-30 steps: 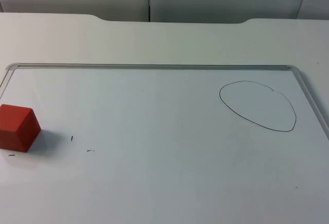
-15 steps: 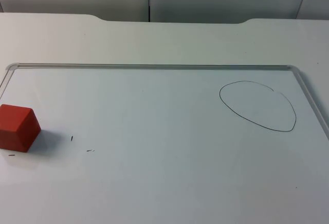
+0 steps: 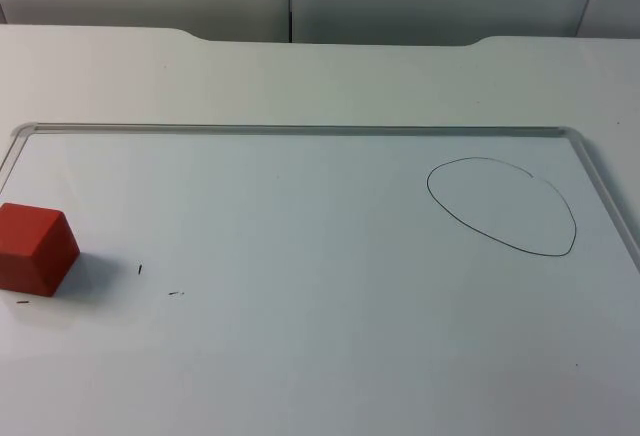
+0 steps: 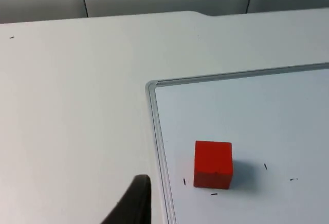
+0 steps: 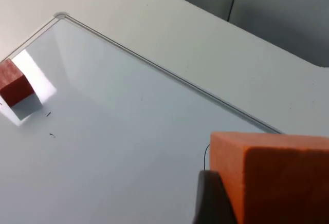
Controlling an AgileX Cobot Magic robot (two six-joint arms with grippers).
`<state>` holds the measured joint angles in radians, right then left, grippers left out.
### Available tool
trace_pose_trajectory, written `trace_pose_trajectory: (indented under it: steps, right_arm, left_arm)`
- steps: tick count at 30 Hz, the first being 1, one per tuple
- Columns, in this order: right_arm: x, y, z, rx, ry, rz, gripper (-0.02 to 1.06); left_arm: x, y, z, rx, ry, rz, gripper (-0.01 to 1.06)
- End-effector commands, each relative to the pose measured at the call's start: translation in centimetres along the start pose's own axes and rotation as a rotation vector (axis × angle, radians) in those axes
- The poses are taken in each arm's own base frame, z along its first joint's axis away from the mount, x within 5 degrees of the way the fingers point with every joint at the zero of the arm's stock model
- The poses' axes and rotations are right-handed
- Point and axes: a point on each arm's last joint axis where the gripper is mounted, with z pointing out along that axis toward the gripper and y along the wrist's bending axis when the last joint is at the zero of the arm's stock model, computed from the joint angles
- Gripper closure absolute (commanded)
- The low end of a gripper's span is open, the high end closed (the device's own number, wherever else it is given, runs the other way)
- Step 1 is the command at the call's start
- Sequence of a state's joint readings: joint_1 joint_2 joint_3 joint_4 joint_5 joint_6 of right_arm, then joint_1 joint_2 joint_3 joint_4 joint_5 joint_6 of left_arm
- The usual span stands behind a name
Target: Pick up one cube with the left hand and another cube with the right hand. First place the cube in the right hand at the target position, then stack the cube in the left hand on top.
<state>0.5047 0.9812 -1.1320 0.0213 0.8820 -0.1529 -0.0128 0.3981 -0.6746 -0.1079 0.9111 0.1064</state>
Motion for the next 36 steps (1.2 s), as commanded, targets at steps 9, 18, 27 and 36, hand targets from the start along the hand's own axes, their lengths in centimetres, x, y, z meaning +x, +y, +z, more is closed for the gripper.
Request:
trace_pose_trajectory:
  steps: [9, 18, 27, 36]
  right_arm:
    - [-0.3, 0.5, -0.2, -0.055, -0.049, -0.013, 1.05]
    - [-0.3, 0.6, -0.2, -0.073, -0.053, -0.015, 1.05]
    - [-0.3, 0.6, -0.2, -0.072, -0.055, -0.016, 1.05]
    - [-0.4, 0.6, -0.2, -0.071, -0.057, -0.015, 1.05]
  left_arm:
    - [-5.0, 0.4, 13.1, 0.123, 0.345, 0.017, 0.00]
    - [-3.6, 1.0, 24.4, 0.186, 0.645, 0.023, 0.00]
    - [0.1, 1.2, 30.9, 0.233, 0.818, 0.046, 0.00]
    - [1.8, 0.6, 32.8, 0.244, 0.840, 0.088, 0.00]
